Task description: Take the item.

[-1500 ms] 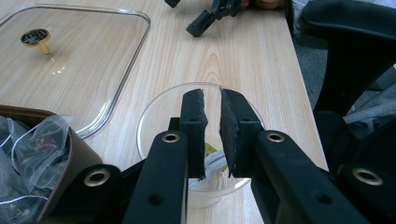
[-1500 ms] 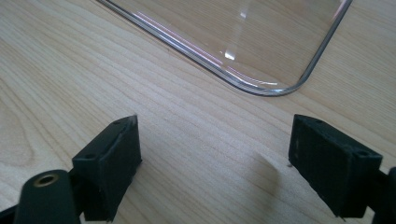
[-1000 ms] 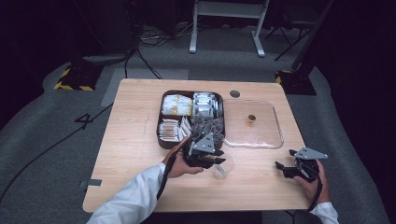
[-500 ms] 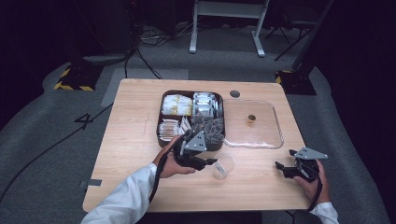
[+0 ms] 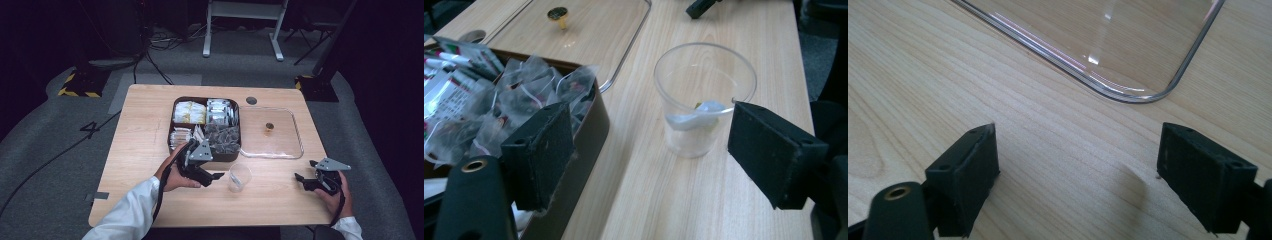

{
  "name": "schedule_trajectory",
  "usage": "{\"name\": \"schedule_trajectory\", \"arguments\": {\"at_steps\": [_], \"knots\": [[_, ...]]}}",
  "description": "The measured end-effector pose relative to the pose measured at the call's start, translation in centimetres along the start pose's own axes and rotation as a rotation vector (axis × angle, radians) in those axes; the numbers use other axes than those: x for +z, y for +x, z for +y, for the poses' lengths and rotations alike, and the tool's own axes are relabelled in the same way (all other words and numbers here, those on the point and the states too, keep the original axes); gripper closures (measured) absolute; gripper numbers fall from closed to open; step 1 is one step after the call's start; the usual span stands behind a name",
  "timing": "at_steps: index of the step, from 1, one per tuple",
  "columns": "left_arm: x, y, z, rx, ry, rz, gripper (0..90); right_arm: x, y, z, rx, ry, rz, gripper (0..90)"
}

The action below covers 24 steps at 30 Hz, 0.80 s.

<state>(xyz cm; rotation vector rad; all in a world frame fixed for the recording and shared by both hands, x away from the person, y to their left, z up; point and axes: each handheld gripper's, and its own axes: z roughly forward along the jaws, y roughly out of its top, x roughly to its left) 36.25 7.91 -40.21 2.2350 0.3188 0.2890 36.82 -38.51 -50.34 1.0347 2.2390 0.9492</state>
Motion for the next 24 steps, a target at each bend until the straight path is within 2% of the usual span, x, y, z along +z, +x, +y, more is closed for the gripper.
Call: {"name": "schedule_trajectory", "arguments": {"at_steps": [2,4,14,20,24], "knots": [[-0.2,-0.1,-0.3,0.016,0.015,0.03,17.7,0.0,0.0,0.0,0.001,0.0,0.0,17.1],[-0.5,-0.1,-0.7,0.026,0.018,0.038,17.7,0.0,0.0,0.0,0.0,0.0,0.0,17.1],[-1.8,0.2,-2.6,0.009,0.049,0.096,18.5,0.0,0.0,0.0,0.0,0.0,-0.001,17.1],[-2.7,0.5,-4.1,-0.02,0.066,0.138,18.7,0.0,0.0,0.0,0.001,0.0,-0.002,17.1],[-3.0,0.6,-4.9,-0.017,0.084,0.166,19.0,0.0,0.0,0.0,0.001,0.0,-0.002,17.1]]}}
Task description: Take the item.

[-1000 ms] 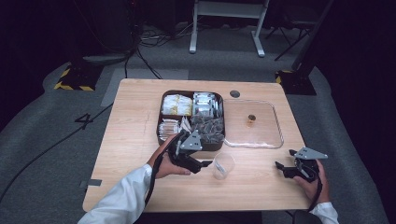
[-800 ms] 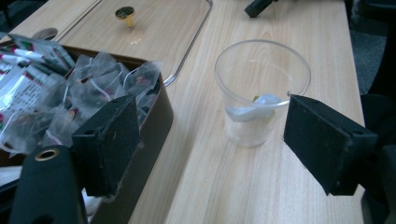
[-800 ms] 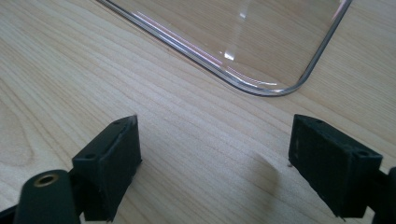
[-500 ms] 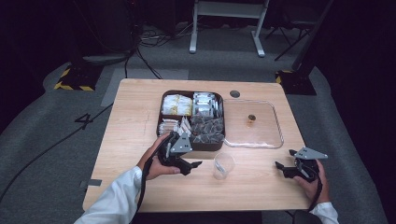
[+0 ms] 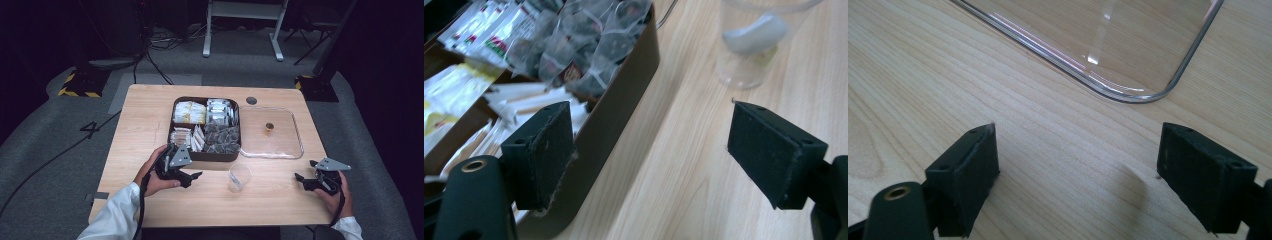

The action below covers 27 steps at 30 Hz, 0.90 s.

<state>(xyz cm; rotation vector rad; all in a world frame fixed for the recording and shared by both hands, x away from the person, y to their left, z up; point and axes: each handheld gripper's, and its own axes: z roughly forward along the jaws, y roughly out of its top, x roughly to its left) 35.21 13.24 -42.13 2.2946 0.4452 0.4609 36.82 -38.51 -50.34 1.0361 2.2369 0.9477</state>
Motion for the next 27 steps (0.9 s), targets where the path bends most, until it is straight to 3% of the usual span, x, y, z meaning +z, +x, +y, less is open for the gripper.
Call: {"name": "schedule_trajectory", "arguments": {"at_steps": [18,27], "knots": [[-1.6,0.9,-5.5,-0.082,0.08,0.086,19.0,0.0,0.0,0.0,0.002,0.001,-0.001,17.1],[-1.8,1.4,-7.7,-0.124,0.111,0.079,18.1,0.0,0.0,0.0,0.004,0.001,0.0,17.1]]}}
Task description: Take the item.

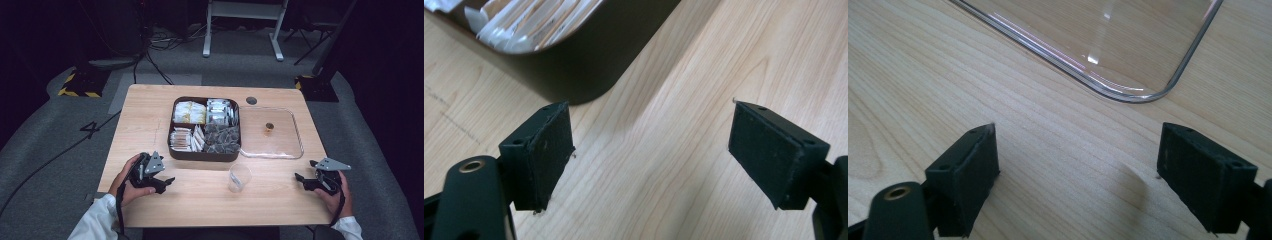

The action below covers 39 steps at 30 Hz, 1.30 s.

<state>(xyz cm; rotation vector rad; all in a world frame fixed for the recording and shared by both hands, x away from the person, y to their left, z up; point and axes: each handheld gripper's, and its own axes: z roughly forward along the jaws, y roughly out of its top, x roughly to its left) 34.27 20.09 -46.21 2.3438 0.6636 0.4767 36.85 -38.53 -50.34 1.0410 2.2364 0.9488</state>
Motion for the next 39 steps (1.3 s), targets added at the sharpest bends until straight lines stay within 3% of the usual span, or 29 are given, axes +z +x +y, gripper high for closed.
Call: {"name": "schedule_trajectory", "arguments": {"at_steps": [5,18,25,28,39], "knots": [[0.1,0.5,-1.1,-0.012,0.017,0.006,18.2,0.0,0.0,0.0,0.0,0.0,0.0,17.1],[0.0,2.3,-5.1,-0.14,0.023,0.012,18.6,0.0,0.0,0.0,0.001,0.0,0.001,17.1],[0.2,2.5,-6.0,-0.182,0.024,-0.021,17.9,0.0,0.0,0.0,0.0,0.0,0.0,17.2],[0.3,2.9,-6.7,-0.214,-0.003,-0.045,17.5,0.0,0.0,0.0,-0.001,0.0,0.0,17.1],[0.3,2.9,-6.8,-0.223,-0.009,-0.039,16.4,0.0,0.0,0.0,-0.004,-0.001,-0.002,17.2]]}}
